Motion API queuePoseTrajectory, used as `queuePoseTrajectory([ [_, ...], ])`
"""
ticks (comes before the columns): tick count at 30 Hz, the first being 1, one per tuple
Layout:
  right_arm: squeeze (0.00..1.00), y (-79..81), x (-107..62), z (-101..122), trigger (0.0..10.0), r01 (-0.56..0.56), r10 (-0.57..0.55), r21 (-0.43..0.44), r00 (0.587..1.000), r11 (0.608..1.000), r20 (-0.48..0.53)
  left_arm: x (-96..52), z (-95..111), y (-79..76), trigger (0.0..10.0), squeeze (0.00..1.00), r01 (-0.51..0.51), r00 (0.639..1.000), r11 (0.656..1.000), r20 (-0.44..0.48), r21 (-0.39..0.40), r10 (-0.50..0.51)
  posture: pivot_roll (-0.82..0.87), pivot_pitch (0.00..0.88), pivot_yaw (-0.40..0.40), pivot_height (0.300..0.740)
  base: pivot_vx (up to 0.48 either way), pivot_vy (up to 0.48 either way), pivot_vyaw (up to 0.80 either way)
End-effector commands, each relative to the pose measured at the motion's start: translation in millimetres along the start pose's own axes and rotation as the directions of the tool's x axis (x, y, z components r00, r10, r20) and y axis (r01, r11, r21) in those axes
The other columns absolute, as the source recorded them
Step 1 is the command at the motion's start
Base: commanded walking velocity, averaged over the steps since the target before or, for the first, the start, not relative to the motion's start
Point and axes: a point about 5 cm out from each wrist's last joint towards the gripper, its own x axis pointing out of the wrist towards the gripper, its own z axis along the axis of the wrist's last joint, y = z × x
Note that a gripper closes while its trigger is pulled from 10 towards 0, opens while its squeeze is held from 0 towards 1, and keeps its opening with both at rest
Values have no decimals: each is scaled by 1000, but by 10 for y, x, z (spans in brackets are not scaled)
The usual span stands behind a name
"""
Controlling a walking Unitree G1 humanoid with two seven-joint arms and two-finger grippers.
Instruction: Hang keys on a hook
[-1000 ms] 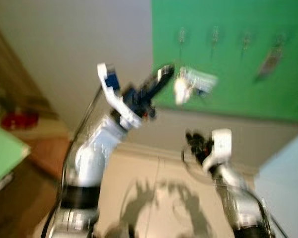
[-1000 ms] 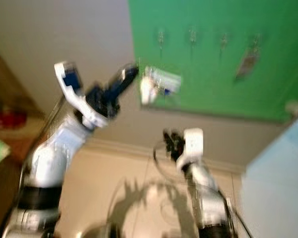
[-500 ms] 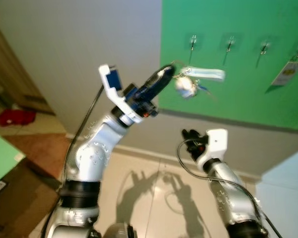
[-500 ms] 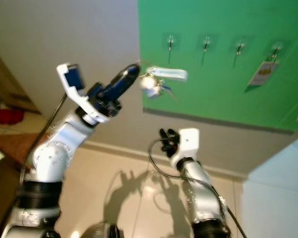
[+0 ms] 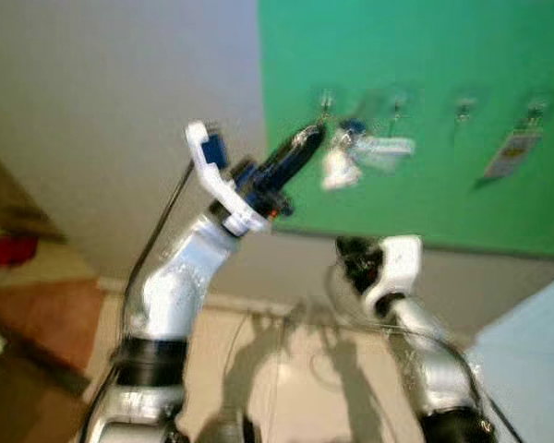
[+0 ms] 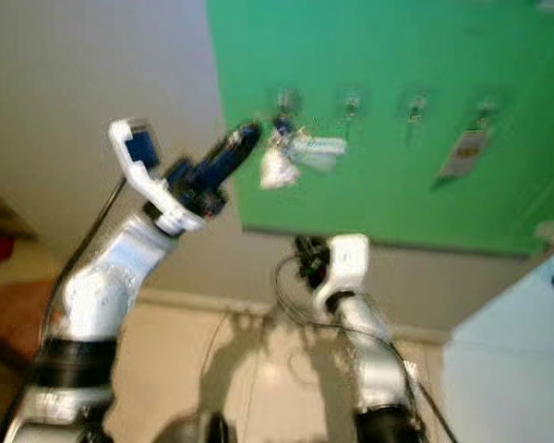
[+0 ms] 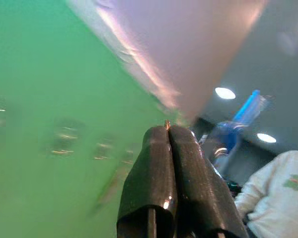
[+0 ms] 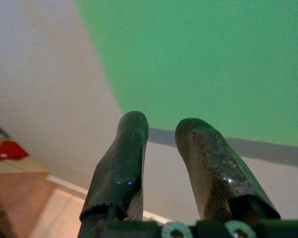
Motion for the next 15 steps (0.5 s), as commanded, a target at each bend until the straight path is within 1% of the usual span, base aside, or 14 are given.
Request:
queuePoseTrajectory([
  [1, 0, -91, -47, -18, 10000, 27, -27, -12, 999, 1000, -16, 53, -31, -35, 10000, 0, 11, 1000, 1000, -3, 3, -11, 8, 95, 20, 740, 386, 0, 0],
  [10, 0, -82, -57, -32, 10000, 31, -31, -8, 999, 999, -18, 42, -46, -22, 10000, 0, 0, 1000, 1000, -15, 8, 0, 7, 98, 25, 740, 383, 0, 0],
  [12, 0, -79, -62, -43, 10000, 31, -31, -10, 999, 999, -22, 41, -74, -24, 10000, 0, 2, 999, 1000, -43, 27, -1, 7, 98, 25, 740, 377, 0, 0],
  [13, 0, -79, -62, -43, 10000, 31, -31, -10, 999, 999, -22, 41, -74, -24, 10000, 0, 2, 999, 1000, -43, 27, -1, 7, 98, 25, 740, 379, 0, 0],
  [15, 0, -79, -64, -46, 10000, 30, -30, -13, 999, 999, -25, 31, -147, -27, 10000, 0, 7, 993, 996, -118, 89, 4, 7, 98, 25, 740, 371, 0, 0],
])
